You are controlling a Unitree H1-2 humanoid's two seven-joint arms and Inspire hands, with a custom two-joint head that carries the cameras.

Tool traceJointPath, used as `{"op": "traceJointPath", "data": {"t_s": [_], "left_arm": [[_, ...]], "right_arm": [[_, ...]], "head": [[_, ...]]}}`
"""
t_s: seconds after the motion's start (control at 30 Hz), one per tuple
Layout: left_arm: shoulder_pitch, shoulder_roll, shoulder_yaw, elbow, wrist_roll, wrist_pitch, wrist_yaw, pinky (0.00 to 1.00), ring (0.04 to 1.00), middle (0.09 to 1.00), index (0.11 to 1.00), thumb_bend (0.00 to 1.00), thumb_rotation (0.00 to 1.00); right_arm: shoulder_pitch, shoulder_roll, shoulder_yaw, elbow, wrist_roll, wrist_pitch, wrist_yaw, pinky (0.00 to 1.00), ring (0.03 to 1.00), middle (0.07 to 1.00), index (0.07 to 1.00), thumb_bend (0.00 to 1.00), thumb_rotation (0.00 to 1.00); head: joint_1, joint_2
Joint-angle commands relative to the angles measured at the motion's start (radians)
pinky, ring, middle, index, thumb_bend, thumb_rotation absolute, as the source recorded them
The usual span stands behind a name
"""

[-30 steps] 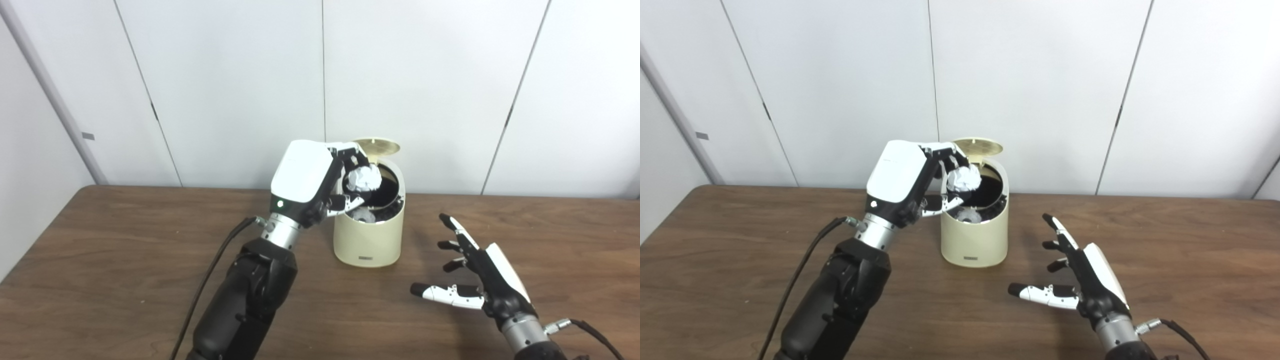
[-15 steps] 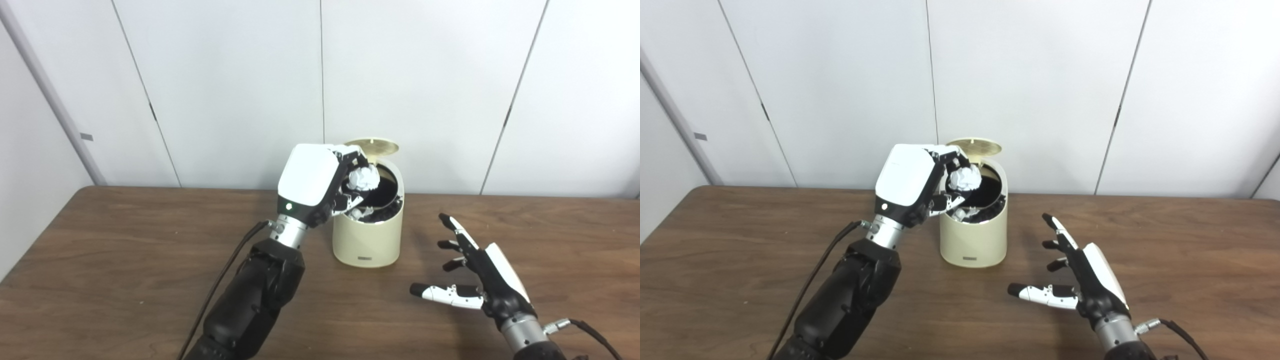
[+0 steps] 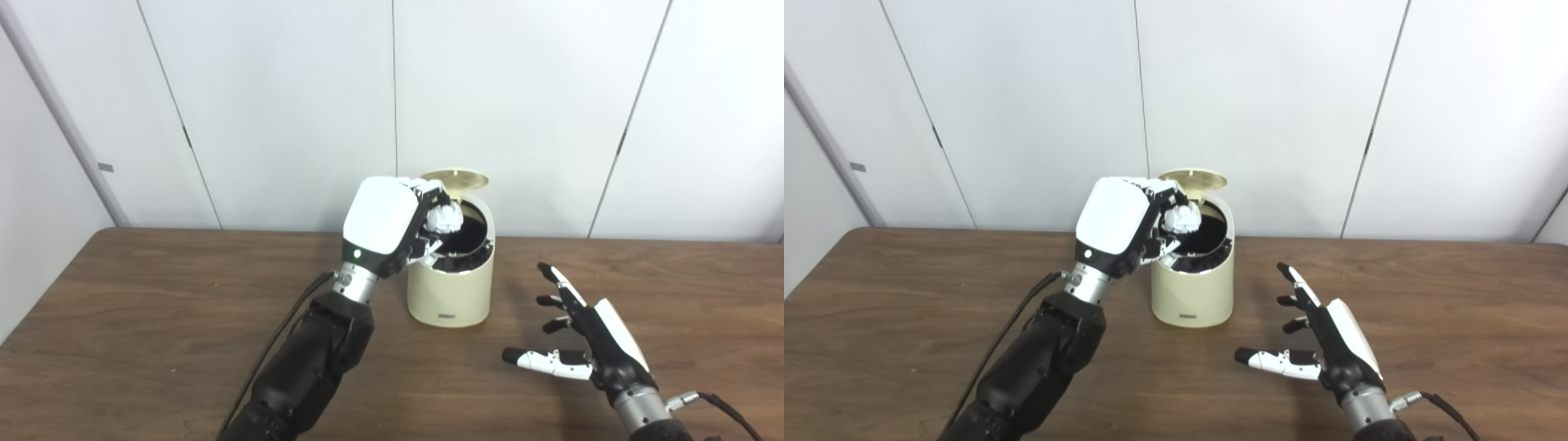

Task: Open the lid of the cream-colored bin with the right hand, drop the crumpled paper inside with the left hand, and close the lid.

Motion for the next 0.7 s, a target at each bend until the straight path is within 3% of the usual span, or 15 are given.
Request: {"op": "traceJointPath", "data": {"t_s": [0.0, 0.23, 0.63, 0.67], "left_arm": [[-0.052, 0.004, -0.001, -0.011, 0.003, 0.022, 0.003, 0.28, 0.36, 0.43, 0.534, 0.5, 0.0], [-0.049, 0.007, -0.01, -0.024, -0.016, 0.039, -0.042, 0.39, 0.409, 0.489, 0.523, 0.5, 0.0], [-0.052, 0.019, -0.016, -0.05, -0.015, 0.049, -0.079, 0.41, 0.415, 0.485, 0.533, 0.5, 0.0], [-0.052, 0.019, -0.017, -0.051, -0.015, 0.05, -0.08, 0.41, 0.465, 0.477, 0.524, 0.51, 0.0]], "right_arm": [[-0.02, 0.002, -0.001, -0.025, -0.004, -0.043, -0.025, 0.61, 0.825, 0.958, 0.952, 0.82, 0.39], [-0.017, 0.005, 0.002, -0.023, -0.015, -0.049, -0.031, 0.61, 0.818, 0.955, 0.948, 0.83, 0.41], [-0.015, 0.009, 0.005, -0.035, -0.026, -0.03, -0.025, 0.63, 0.808, 0.947, 0.951, 0.83, 0.4], [-0.015, 0.009, 0.005, -0.035, -0.028, -0.03, -0.025, 0.63, 0.806, 0.947, 0.951, 0.83, 0.4]], "head": [[-0.001, 0.002], [0.0, 0.003], [0.003, 0.01], [0.004, 0.011]]}}
